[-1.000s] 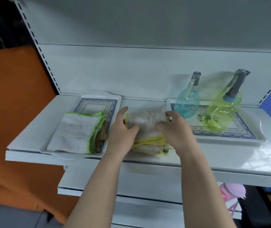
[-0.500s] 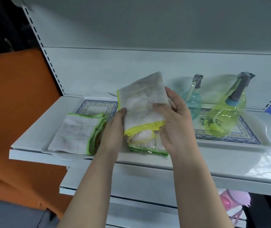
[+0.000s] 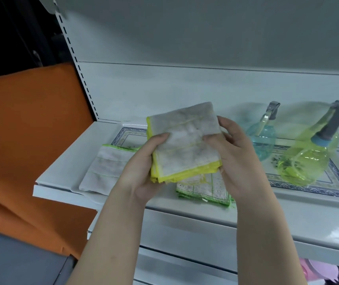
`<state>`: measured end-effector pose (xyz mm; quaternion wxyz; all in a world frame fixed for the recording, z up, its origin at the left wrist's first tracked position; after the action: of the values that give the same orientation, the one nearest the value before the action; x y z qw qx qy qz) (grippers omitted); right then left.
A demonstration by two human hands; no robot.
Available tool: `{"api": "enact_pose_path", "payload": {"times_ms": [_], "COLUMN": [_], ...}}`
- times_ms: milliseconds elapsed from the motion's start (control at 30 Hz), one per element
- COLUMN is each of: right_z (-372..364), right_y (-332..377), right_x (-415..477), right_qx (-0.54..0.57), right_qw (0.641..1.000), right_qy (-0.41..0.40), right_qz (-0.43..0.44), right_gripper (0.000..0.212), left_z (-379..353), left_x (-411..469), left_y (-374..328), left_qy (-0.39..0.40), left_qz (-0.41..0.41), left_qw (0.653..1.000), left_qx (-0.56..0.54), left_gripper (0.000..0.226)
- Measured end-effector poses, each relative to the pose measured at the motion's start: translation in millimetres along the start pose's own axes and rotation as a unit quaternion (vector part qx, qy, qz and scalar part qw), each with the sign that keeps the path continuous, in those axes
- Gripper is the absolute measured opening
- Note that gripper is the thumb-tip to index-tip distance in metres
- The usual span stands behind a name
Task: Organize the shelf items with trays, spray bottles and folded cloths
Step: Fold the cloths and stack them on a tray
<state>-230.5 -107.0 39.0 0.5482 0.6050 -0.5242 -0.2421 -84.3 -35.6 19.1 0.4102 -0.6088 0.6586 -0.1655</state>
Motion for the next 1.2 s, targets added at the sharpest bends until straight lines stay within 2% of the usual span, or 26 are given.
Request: {"api": "enact_pose_path", "payload": {"times_ms": [100,167,233,300,400,467,567,667,733,767,833,900,967,1033,1100,1200], "right_z": [-11,-22,-35,-50,-74,-90,-113,-122,-130,-133,-135,-135,-138,-138,-138,-141], "right_y": [-9,-17,-23,-29,-40,-48,-58,-68,-73,-75,-80,-84,-89,-95,-103,-106], "right_x": [4,5,7,13,25,34,44,56,62,66,77,87,95,101,105,105], "right_qx": [-0.006,0.012,0.034,0.025,0.010,0.043,0.151,0.168,0.188,0.191,0.134,0.033,-0.063,-0.151,-0.274,-0.472], "right_qw": [1.000,0.996,0.991,0.989,0.990,0.988,0.973,0.973,0.967,0.965,0.978,0.990,0.989,0.980,0.953,0.872], "right_qy": [-0.014,0.022,0.054,0.046,0.031,0.020,0.012,-0.009,0.036,0.043,0.018,-0.022,-0.053,-0.057,-0.060,-0.025], "right_qz": [-0.024,-0.080,-0.118,-0.135,-0.140,-0.149,-0.173,-0.160,-0.168,-0.172,-0.158,-0.138,-0.123,-0.119,-0.115,-0.126], "right_gripper": [0.033,0.035,0.023,0.015,0.013,0.027,0.056,0.065,0.075,0.074,0.061,0.041,0.023,0.016,0.024,0.044], "left_z": [10,19,29,43,61,70,76,83,91,94,104,114,126,135,147,163], "left_x": [-2,-2,-3,-2,4,8,15,29,38,43,54,65,75,82,88,97], "left_y": [-10,-18,-29,-48,-78,-98,-120,-136,-146,-151,-161,-169,-173,-169,-161,-147], "left_qy": [-0.016,-0.025,-0.023,-0.040,-0.047,-0.028,0.013,0.045,0.048,0.044,0.023,0.002,-0.034,-0.059,-0.071,-0.090], "left_qz": [-0.011,-0.015,-0.017,-0.019,-0.028,-0.021,0.027,0.056,0.068,0.070,0.070,0.073,0.065,0.060,0.056,0.035], "left_qw": [1.000,1.000,1.000,0.998,0.995,0.995,0.996,0.994,0.992,0.992,0.990,0.987,0.980,0.970,0.953,0.921], "left_qx": [-0.005,-0.004,0.011,0.040,0.088,0.089,0.081,0.087,0.094,0.100,0.118,0.144,0.187,0.228,0.289,0.377], "left_gripper": [0.039,0.042,0.033,0.026,0.035,0.036,0.034,0.033,0.032,0.032,0.037,0.045,0.041,0.036,0.035,0.042]}}
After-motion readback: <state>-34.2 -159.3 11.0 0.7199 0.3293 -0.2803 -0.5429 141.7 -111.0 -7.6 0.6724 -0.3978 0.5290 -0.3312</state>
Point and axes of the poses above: each hand's wrist, its own x-axis towards the middle knuckle, its own z-axis out of the back of the hand, y = z × x, the point moved 2 cm from there along x, towards the middle knuckle, and after that the axes turned 11 degrees about z, right-handed, at the moved point
